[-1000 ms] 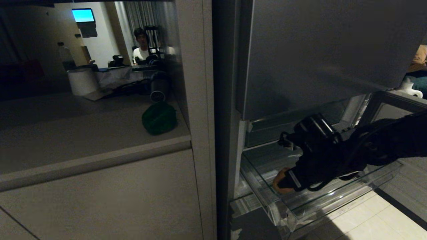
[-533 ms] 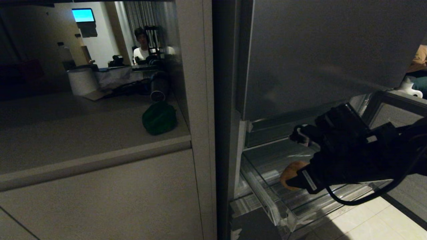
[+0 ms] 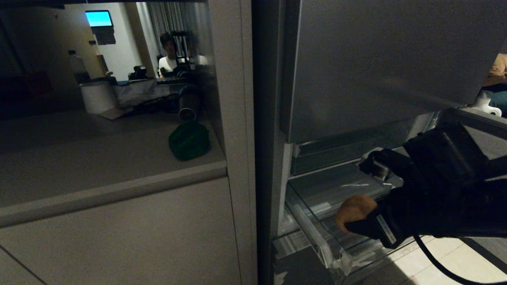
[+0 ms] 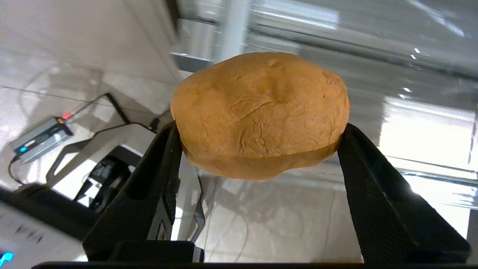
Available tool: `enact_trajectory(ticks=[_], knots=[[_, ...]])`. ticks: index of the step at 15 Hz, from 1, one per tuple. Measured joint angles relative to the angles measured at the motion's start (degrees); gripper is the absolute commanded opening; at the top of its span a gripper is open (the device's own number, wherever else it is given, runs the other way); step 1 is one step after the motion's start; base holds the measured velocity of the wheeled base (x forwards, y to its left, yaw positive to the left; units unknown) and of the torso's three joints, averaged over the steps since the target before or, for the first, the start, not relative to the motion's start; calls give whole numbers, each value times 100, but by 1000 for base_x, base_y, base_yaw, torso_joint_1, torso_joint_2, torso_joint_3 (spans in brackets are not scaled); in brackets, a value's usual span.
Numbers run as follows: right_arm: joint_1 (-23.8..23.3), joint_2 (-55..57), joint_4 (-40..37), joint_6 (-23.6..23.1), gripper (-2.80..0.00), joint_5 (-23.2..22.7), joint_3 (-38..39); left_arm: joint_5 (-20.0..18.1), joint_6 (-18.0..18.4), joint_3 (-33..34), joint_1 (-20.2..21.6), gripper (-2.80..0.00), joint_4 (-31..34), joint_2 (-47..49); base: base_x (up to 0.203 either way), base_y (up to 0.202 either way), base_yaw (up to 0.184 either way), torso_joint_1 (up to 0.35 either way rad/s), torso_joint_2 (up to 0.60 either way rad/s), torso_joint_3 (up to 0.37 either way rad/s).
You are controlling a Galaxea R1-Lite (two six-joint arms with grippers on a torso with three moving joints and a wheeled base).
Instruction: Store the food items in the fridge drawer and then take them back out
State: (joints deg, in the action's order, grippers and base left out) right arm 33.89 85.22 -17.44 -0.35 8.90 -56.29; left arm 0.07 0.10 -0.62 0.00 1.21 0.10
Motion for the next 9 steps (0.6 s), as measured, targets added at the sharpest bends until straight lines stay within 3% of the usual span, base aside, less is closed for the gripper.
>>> enact_trajectory(ticks=[7,9], knots=[[1092,-987,815,-20,-280,5,858,0,0,0,0,-280,2,0,0,0,0,0,0,0],[1205,-1061,820,-5,-280,-8,896,0,0,0,4,-280,0,0,-2,-8,91,1,4,0]])
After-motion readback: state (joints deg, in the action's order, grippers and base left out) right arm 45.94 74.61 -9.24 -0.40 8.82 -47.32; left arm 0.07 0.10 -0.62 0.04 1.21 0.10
